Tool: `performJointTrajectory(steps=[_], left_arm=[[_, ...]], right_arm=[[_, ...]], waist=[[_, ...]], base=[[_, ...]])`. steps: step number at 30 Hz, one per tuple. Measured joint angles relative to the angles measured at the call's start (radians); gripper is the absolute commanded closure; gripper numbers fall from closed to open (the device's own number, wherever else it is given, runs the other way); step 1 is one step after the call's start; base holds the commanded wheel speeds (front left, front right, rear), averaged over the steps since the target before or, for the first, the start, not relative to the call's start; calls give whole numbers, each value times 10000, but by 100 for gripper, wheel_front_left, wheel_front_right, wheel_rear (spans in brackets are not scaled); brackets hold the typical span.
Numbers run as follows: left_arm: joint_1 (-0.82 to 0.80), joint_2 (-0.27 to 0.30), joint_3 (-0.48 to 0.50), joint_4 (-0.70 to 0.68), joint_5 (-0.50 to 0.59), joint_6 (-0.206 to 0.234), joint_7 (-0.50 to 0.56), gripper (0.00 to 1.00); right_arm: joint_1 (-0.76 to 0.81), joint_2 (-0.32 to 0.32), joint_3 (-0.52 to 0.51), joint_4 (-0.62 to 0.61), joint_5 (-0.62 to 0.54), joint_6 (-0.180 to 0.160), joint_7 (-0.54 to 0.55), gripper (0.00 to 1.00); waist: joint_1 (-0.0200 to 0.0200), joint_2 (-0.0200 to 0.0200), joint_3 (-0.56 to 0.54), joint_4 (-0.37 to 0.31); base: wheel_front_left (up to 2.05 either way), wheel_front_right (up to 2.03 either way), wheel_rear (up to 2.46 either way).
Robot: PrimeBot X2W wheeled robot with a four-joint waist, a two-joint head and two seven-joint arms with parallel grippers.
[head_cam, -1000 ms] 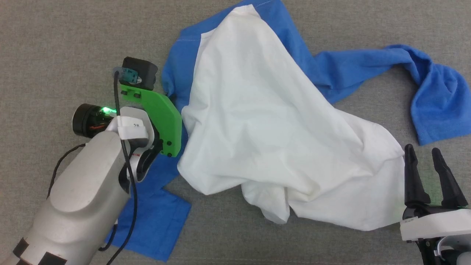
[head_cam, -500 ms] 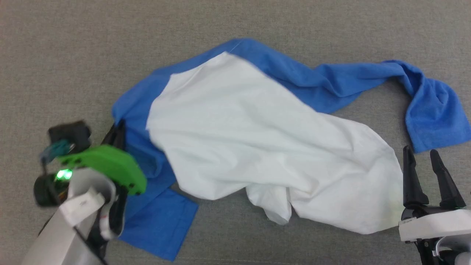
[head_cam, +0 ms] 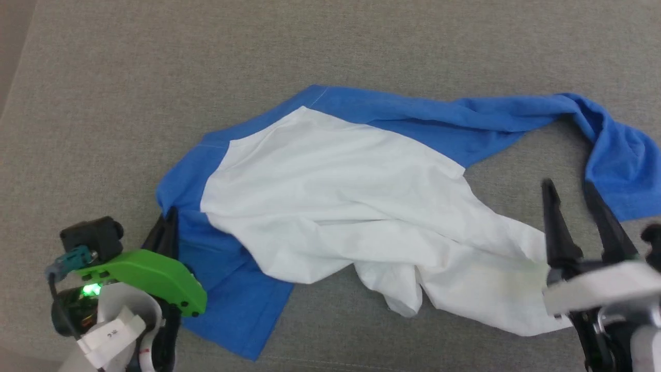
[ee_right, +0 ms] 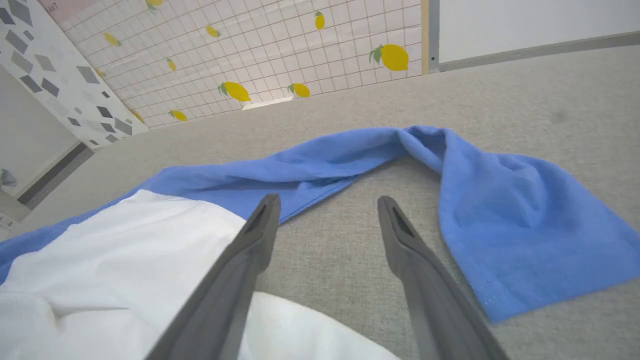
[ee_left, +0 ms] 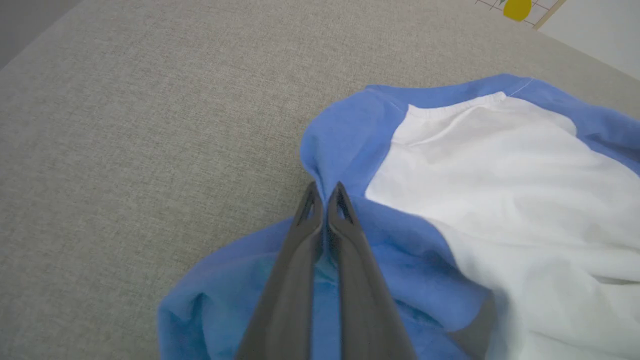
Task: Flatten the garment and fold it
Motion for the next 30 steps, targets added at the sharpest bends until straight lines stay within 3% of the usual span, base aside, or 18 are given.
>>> performJointTrajectory(steps=[5, 10, 17, 20, 30], left_arm=[[-513, -192, -408, 77, 144, -247, 15, 100], [-1215, -395, -805, 244, 416, -545, 44, 100], [-1903, -857, -1346, 610, 522, -892, 42, 100], [-2102, -1024, -1519, 769, 537, -999, 38, 100], [-2478, -1496, -1885, 1200, 560, -1348, -136, 100]], right_arm=[[-1765, -205, 936, -516, -539, 0, 2439, 0], [-3694, -1390, 1818, -326, -412, 0, 5043, 0], [-6023, -2878, 3981, 585, 462, 0, 7883, 0], [-6892, -3244, 4857, 1051, 817, 0, 8502, 0], [-9141, -4190, 7183, 2656, 1137, 0, 9022, 0]], waist=[[0, 0, 185, 133], [0, 0, 474, 369], [0, 0, 847, 915], [1, 0, 988, 1166], [1, 0, 1450, 1842]], base=[[0, 0, 0], [0, 0, 0], [0, 0, 0], [0, 0, 0], [0, 0, 0]])
